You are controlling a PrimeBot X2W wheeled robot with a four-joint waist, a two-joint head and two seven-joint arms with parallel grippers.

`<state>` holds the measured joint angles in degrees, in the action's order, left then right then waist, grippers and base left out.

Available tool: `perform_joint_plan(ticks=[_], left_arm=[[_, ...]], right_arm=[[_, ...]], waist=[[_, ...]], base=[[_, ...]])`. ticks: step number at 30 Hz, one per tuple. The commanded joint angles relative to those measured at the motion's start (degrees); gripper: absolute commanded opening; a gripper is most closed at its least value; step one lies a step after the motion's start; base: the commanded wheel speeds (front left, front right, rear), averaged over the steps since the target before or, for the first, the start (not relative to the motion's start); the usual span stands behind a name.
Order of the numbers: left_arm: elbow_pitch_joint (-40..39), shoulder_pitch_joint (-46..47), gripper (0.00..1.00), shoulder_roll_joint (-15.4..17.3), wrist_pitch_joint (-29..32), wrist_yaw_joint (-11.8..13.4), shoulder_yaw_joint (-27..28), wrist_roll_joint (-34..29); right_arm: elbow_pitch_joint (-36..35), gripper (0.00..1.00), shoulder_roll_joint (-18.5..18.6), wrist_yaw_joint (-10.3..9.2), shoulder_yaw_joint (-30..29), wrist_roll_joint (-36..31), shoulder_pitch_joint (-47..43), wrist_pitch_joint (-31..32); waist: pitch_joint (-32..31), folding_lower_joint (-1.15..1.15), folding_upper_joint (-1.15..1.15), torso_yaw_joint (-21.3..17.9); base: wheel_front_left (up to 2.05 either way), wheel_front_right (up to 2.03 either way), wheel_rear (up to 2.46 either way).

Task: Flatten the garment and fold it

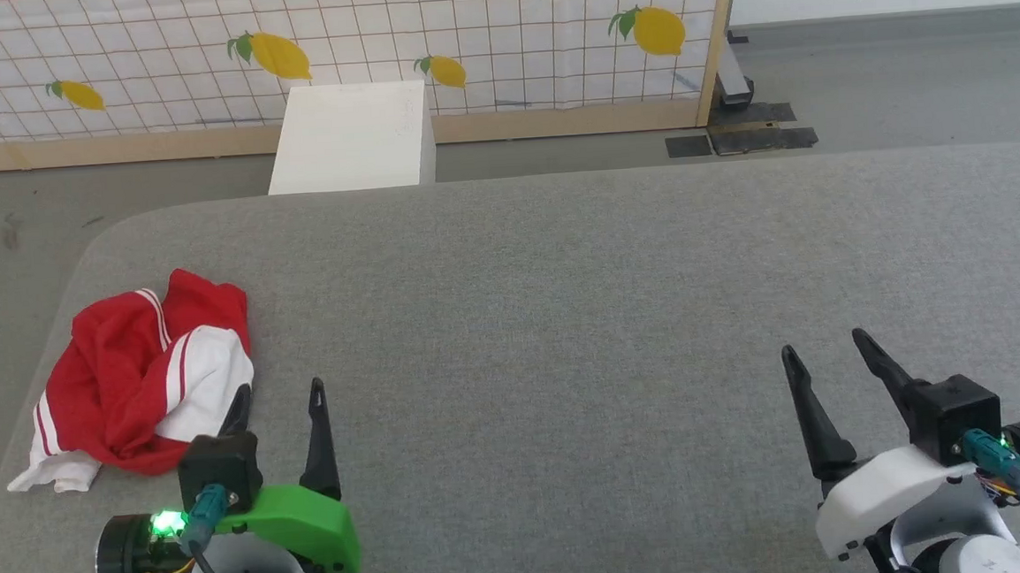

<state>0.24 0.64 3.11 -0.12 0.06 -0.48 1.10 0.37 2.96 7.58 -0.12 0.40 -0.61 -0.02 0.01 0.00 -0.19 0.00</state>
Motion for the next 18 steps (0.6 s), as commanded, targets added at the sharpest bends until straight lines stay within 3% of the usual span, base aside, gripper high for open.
perform_joint_plan(ticks=[1, 18], left_arm=[[0.4, 0.1, 1.00, 0.0, -0.5, 0.0, -0.3, 0.2], [2.2, 0.3, 1.00, 0.0, -2.5, 0.2, -2.0, 1.2]], right_arm=[[0.3, 1.00, 0.0, 0.00, 0.0, 0.3, -0.1, -0.5], [1.2, 1.00, 0.0, -0.01, -0.6, 1.4, 0.0, -2.5]], waist=[[0.0, 0.00, 0.01, 0.0], [0.1, 0.00, 0.03, 0.0]], base=[[0.00, 0.00, 0.00], [0.00, 0.00, 0.00]])
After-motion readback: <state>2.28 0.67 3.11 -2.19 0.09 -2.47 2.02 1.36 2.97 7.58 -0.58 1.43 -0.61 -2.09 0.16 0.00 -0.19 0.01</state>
